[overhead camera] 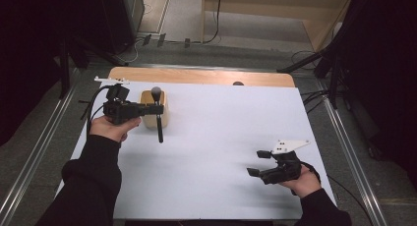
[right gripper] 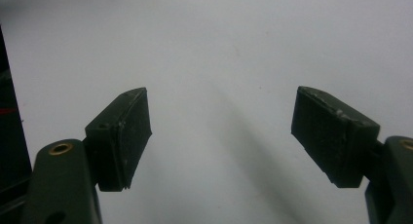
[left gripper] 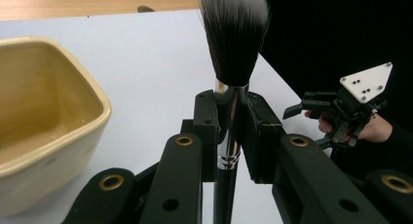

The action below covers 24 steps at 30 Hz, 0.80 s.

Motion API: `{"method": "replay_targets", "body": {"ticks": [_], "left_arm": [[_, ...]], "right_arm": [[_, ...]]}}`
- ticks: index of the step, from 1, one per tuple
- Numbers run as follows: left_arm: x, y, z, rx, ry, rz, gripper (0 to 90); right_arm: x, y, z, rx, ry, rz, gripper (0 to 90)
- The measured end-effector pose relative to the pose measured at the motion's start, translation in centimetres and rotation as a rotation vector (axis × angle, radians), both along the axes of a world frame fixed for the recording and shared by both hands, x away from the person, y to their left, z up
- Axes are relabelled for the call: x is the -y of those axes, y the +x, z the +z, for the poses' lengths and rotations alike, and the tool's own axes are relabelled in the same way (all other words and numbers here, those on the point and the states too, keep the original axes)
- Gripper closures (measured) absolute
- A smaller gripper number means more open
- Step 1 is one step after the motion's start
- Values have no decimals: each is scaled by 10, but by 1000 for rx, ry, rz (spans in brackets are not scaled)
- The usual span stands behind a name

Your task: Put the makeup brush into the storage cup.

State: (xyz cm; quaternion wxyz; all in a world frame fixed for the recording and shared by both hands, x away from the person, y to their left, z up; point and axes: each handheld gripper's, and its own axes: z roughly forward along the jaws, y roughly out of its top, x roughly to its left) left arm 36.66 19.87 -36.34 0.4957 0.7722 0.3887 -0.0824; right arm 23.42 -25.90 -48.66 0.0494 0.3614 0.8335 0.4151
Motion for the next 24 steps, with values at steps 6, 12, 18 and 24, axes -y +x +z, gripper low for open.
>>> {"method": "replay_targets", "body": {"ticks": [6, 12, 18, 24], "left_arm": [[-4, 8, 6, -4, 6, 17, 783], [-7, 17, 15, 8, 7, 38, 783], [-7, 27, 21, 17, 32, 48, 783], [-10, 36, 19, 6, 21, 61, 783]], "right_arm": [[0, 1, 0, 0, 6, -4, 230], [0, 1, -1, -5, 8, -3, 230], [-1, 1, -1, -2, 9, 9, 230], [0, 1, -1, -1, 12, 4, 230]]}}
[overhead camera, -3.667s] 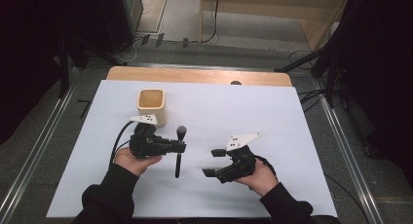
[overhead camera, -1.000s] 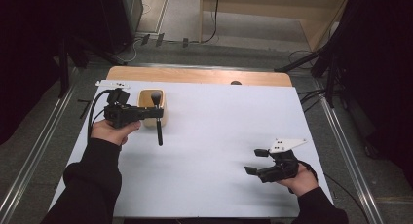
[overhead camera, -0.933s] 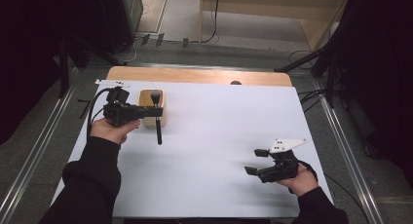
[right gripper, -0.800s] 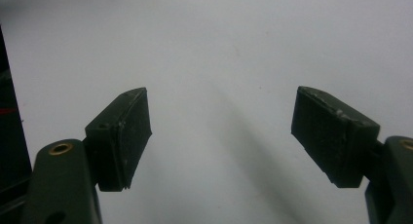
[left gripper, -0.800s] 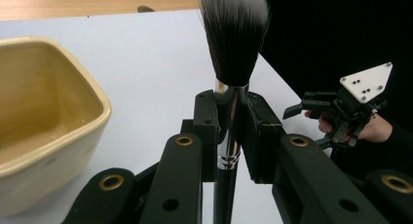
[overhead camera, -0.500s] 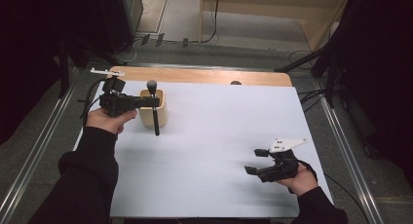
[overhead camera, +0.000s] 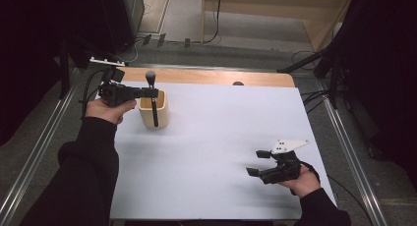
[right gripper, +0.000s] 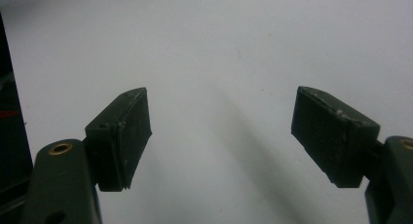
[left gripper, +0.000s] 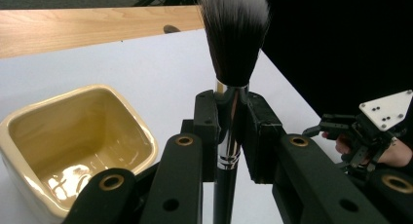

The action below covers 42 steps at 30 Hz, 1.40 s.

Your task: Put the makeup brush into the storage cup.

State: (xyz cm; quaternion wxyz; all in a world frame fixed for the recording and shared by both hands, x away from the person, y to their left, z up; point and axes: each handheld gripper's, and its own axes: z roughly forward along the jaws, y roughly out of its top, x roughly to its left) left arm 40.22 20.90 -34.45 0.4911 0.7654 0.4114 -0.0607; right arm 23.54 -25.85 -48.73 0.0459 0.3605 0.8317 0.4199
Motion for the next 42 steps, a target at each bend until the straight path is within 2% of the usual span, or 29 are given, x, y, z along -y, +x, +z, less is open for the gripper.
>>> {"method": "replay_targets", "body": {"ticks": [1, 5, 16, 18, 21, 28, 32, 38, 42], "left_arm": [[0, 1, 0, -4, -7, 8, 783], [-2, 7, 2, 0, 7, 15, 784], [-3, 21, 15, 37, 30, 35, 784], [-3, 23, 16, 44, 17, 33, 784], [-4, 28, 15, 44, 38, 53, 784], [-3, 42, 18, 51, 50, 87, 784], [0, 49, 16, 64, 61, 107, 784], [2, 59, 5, 58, 91, 129, 785], [3, 64, -2, 57, 97, 140, 784]], "right_arm": [[0, 0, 0, 1, 0, 0, 230], [0, 1, -1, -3, -2, -2, 230], [-1, 1, 0, 1, -2, -3, 230], [0, 0, 1, 3, -4, -3, 230], [0, 0, 1, 3, -6, -6, 230], [0, -1, 1, 5, -4, -2, 230], [0, -1, 1, 7, -5, -3, 230], [-1, -1, 1, 7, -4, -2, 230], [-1, -1, 1, 6, -2, 4, 230]]}}
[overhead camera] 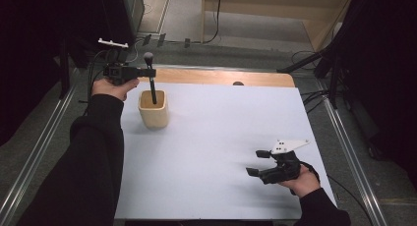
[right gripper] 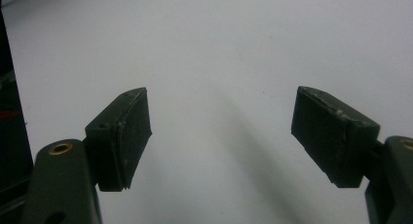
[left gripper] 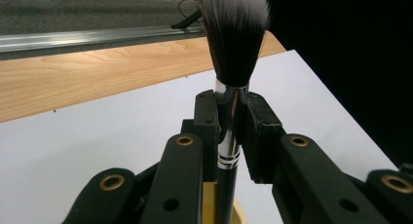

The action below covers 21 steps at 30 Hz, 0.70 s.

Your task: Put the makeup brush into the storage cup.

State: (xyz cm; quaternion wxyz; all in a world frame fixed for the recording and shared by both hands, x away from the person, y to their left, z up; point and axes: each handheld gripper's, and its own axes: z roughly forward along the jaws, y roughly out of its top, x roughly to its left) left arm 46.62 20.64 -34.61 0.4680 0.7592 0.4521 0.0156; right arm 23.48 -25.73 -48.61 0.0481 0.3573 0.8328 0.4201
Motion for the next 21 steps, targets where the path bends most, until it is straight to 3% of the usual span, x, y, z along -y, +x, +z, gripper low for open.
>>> {"method": "replay_targets", "body": {"ticks": [4, 13, 21], "left_arm": [[1, 3, -7, 11, 21, 3, 784], [-1, 2, -27, -3, 22, 12, 784], [-6, -1, -35, -17, 15, 13, 783]], "right_arm": [[0, 0, 0, 2, 5, 3, 230], [0, 1, 0, 1, 6, 3, 230], [0, 0, 0, -2, 7, 1, 230]]}}
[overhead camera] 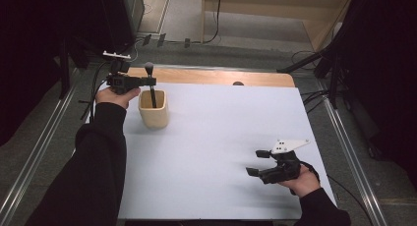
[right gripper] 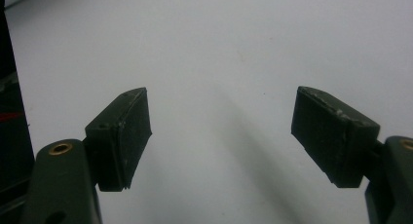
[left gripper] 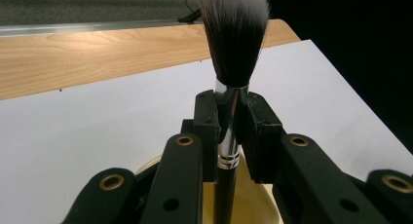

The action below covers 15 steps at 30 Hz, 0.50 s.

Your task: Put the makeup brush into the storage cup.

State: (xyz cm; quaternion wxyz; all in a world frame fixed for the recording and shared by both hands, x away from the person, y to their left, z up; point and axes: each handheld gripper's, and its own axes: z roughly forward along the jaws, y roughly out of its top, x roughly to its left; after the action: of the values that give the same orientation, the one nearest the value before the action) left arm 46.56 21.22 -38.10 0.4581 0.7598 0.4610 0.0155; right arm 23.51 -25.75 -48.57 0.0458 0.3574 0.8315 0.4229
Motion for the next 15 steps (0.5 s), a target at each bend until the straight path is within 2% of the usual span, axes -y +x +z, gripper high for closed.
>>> {"method": "replay_targets", "body": {"ticks": [8, 15], "left_arm": [[1, -4, -3, -14, -2, -25, 782], [-4, -8, -6, -20, -4, -22, 781]], "right_arm": [[0, 0, 0, 1, 0, -4, 230], [0, 0, 0, 1, -2, -3, 230]]}}
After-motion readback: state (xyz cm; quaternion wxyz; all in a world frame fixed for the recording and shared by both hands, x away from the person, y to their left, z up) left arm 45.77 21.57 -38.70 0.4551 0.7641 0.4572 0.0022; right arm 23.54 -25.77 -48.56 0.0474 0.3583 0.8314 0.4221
